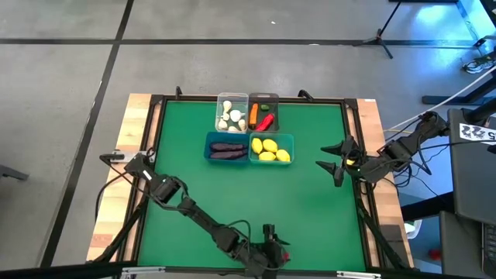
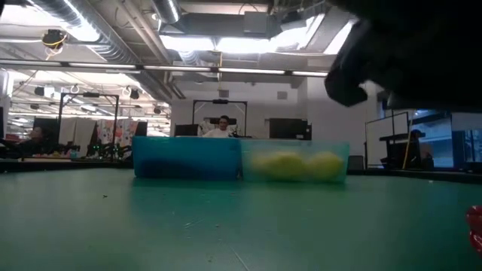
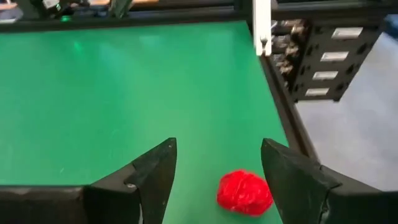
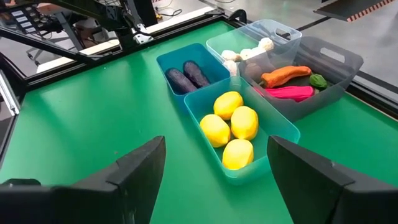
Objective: Sort produce into baskets
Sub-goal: Put the red chili pepper into the black bin
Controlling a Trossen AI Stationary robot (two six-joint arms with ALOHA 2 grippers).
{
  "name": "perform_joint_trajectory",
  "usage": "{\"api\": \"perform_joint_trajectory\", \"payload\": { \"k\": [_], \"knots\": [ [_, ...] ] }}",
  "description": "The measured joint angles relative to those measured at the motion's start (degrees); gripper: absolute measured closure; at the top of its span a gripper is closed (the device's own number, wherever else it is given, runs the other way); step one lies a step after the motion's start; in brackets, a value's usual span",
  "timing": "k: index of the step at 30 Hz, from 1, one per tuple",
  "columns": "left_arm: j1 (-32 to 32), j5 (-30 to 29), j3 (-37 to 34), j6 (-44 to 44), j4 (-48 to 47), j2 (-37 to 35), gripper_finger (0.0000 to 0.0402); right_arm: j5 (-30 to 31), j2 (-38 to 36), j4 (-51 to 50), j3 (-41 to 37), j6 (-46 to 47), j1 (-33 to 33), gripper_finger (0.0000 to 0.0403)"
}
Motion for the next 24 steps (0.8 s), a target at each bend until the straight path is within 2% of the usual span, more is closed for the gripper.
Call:
{"api": "perform_joint_trajectory", "payload": {
  "k": [3, 8, 15, 24],
  "knots": [
    [0.04, 3.15, -0.03, 0.84, 2.76, 0.02, 0.0171, 0.0, 0.0, -0.01, 0.0, 0.01, 0.0, 0.0123],
    [0.12, 4.59, -0.08, 0.97, 1.79, 0.75, 0.0171, -0.09, 0.0, -0.1, 0.0, 0.02, 0.0, 0.0123],
    [1.43, 10.55, -0.06, 2.75, 1.69, 0.66, 0.0171, -0.12, 0.0, -0.17, 0.0, 0.04, 0.0, 0.0123],
    [1.59, 13.2, -0.04, 1.04, 1.49, 3.28, 0.0171, -0.07, -0.02, -0.56, 0.0, -0.17, 0.0, 0.0123]
  ]
}}
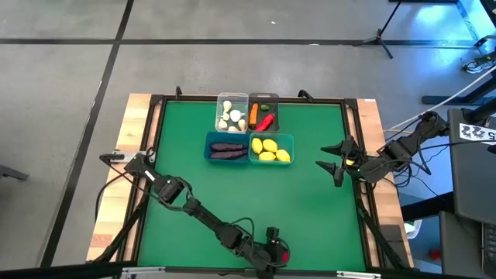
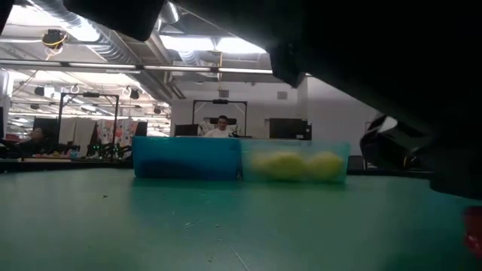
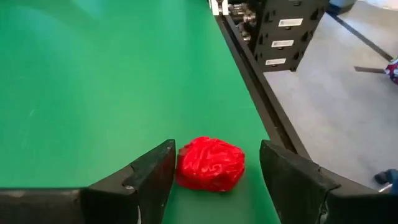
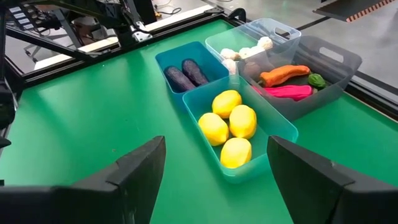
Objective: Sort produce into baskets
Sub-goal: Put the red chili pepper into the black bin
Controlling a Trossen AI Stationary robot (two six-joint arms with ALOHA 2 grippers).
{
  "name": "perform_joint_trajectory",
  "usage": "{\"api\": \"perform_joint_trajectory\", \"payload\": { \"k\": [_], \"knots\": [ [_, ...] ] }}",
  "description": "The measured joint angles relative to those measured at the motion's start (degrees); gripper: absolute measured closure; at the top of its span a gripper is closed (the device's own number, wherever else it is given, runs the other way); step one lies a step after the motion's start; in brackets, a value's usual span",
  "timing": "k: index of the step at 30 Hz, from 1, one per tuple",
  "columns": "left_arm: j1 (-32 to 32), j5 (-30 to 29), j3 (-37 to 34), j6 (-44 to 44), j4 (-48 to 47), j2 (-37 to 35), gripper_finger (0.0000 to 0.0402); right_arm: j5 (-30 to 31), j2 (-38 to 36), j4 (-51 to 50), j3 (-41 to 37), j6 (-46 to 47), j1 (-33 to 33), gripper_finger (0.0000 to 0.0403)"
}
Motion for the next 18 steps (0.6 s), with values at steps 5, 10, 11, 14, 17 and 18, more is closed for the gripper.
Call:
{"api": "perform_joint_trajectory", "payload": {
  "k": [5, 10, 11, 14, 17, 18],
  "knots": [
    [0.9, -0.66, 0.09, 0.35, -2.74, 0.06, 0.0171, 0.0, 0.02, -0.01, 0.0, -0.07, 0.0, 0.0123],
    [2.44, -0.68, 0.22, 0.23, -5.7, -0.09, 0.0171, -0.75, 0.02, 0.0, 0.0, -0.12, 0.0, 0.0123],
    [2.74, -0.66, 0.24, 0.19, -6.31, -0.13, 0.0171, -0.9, 0.02, 0.01, 0.0, -0.12, 0.0, 0.0123],
    [3.97, -0.57, -0.13, 0.05, -8.0, -0.34, 0.0171, -1.58, 0.01, 0.03, 0.0, -0.12, 0.0, 0.0123],
    [5.31, -0.24, -0.12, 1.27, -9.82, -0.41, 0.0171, -1.81, 0.0, 0.04, 0.0, -0.07, 0.0, 0.0123],
    [5.79, -0.3, -0.11, 1.81, -10.5, -0.46, 0.0171, -1.84, 0.02, 0.04, 0.0, -0.07, 0.0, 0.0123]
  ]
}}
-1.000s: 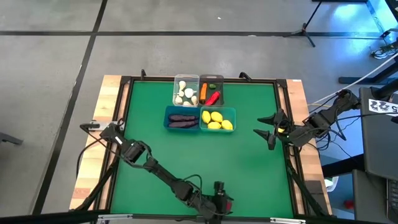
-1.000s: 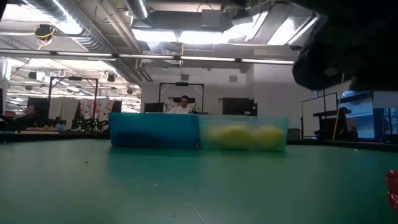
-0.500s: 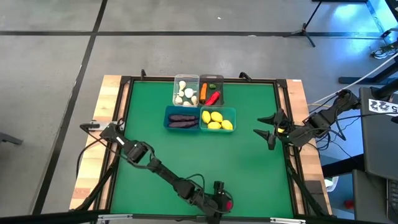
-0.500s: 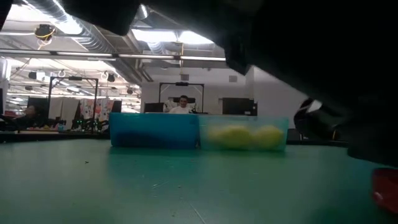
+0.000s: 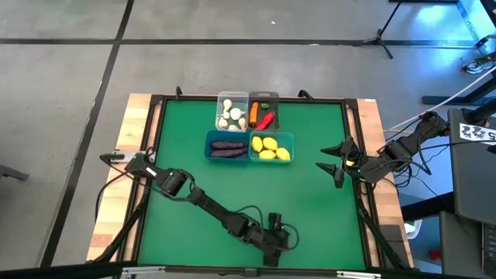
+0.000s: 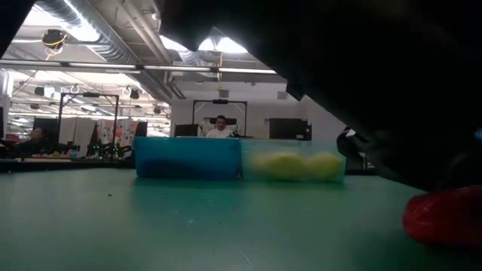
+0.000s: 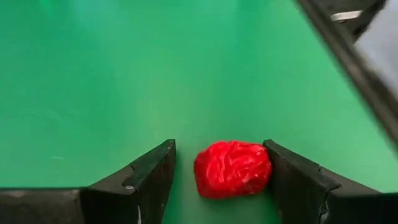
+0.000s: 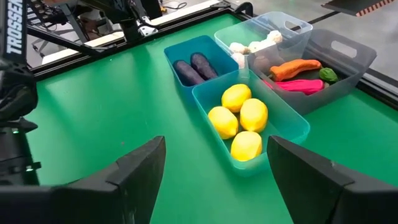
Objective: Sort produce into baskets
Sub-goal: Put the red chili pepper into the black bin
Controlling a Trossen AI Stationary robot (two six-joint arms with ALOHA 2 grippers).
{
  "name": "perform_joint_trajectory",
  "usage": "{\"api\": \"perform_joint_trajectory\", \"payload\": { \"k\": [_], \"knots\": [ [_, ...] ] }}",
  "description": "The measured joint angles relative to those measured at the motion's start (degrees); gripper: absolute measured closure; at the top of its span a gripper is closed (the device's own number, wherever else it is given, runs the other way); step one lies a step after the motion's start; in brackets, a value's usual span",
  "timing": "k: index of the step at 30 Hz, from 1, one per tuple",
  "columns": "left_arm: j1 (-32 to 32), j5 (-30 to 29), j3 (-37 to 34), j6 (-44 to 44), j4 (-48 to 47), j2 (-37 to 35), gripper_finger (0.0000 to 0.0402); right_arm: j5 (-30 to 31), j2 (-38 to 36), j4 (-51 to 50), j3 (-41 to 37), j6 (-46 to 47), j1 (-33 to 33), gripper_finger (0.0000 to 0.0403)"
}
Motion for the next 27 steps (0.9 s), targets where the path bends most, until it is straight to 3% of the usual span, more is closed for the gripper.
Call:
{"api": "perform_joint_trajectory", "payload": {
  "k": [8, 17, 27],
  "knots": [
    [5.01, -0.84, -0.21, 2.32, -4.74, -1.86, 0.0171, 0.0, -0.02, -0.04, 0.0, 0.02, 0.0, 0.0123],
    [10.65, -2.05, -0.54, 4.0, -18.93, -6.98, 0.0171, -0.05, 0.01, -1.07, 0.0, 0.59, 0.0, 0.0123],
    [10.91, -1.46, -0.61, -3.53, -21.21, -8.14, 0.0171, -0.09, 0.22, -1.19, 0.0, 0.57, 0.0, 0.0123]
  ]
}}
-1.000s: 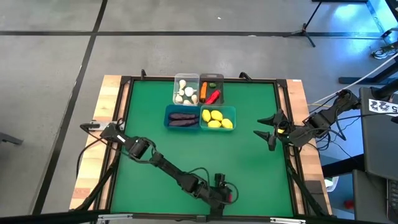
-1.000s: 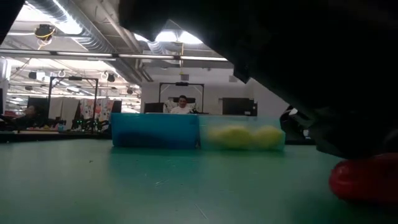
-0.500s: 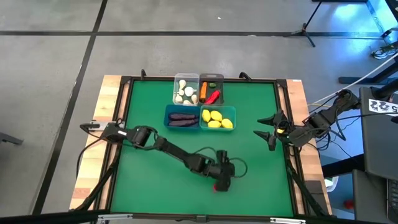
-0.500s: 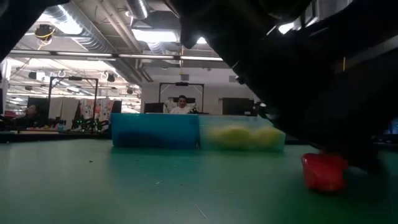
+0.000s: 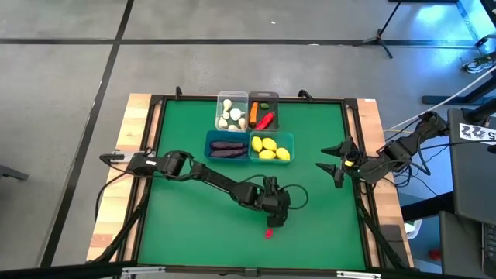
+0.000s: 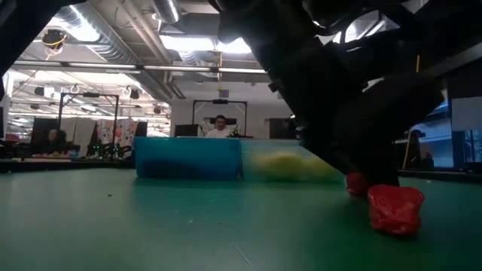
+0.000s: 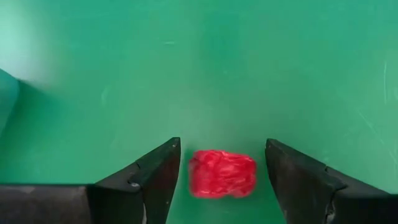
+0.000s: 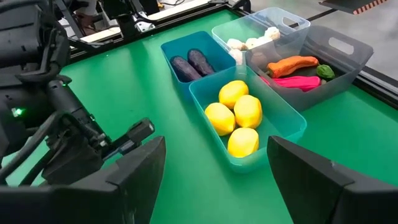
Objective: Sort produce into baskets
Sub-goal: Put the red chili pepper into the black bin
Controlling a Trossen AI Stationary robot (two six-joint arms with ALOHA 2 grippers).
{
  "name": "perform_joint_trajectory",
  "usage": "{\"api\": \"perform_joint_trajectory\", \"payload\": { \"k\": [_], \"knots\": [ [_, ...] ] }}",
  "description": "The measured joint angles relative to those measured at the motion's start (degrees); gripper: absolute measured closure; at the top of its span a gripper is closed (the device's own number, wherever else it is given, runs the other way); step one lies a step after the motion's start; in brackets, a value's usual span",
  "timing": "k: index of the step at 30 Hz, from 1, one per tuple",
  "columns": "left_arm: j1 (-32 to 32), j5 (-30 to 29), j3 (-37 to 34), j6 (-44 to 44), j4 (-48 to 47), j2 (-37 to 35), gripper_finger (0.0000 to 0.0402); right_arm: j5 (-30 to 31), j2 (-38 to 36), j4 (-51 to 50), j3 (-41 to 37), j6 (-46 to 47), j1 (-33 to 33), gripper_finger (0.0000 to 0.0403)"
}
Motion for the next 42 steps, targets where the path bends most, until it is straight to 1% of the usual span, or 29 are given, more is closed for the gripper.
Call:
{"api": "perform_joint_trajectory", "payload": {
  "k": [4, 7, 16, 20, 25, 30, 33, 37, 39, 42],
  "knots": [
    [-0.41, -0.12, 0.12, -1.05, 0.41, 1.0, 0.0171, 0.0, 0.0, -0.04, 0.0, -0.02, 0.0, 0.0123],
    [-0.69, 0.03, -0.76, -1.75, 1.33, 1.01, 0.0182, 0.0, -0.02, -0.08, 0.0, -0.26, 0.0, 0.0123],
    [-1.41, 0.14, -1.32, -1.44, 1.52, 0.91, 0.0265, 0.0, 0.0, -0.12, 0.0, -0.31, 0.0, 0.0123],
    [-1.43, 0.48, -1.53, -0.65, 0.5, 0.01, 0.0286, 0.01, 0.0, -0.12, 0.0, -0.31, 0.0, 0.0123],
    [-1.26, 0.92, -1.7, -0.39, -0.93, -1.57, 0.029, 0.01, -0.01, -0.16, 0.0, -0.31, 0.0, 0.0123],
    [-0.26, 1.02, -1.66, -0.76, -1.18, -5.32, 0.0286, 0.02, 0.0, -0.53, 0.02, -0.28, 0.0, 0.0123],
    [1.13, 0.08, -1.66, -0.01, -2.1, -7.74, 0.0285, 0.02, 0.0, -1.07, 0.02, -0.28, 0.0, 0.0123],
    [4.08, -3.7, -1.64, 3.8, -3.58, -11.55, 0.0285, 0.02, 0.0, -1.42, 0.02, -0.26, 0.0, 0.0123],
    [6.5, -5.33, -1.64, 6.61, -5.63, -13.35, 0.0284, 0.02, -0.02, -1.42, 0.02, -0.24, 0.0, 0.0123],
    [10.8, -7.48, -1.66, 7.57, -9.89, -15.99, 0.0284, 0.02, -0.02, -1.4, 0.02, -0.24, 0.0, 0.0123]
  ]
}}
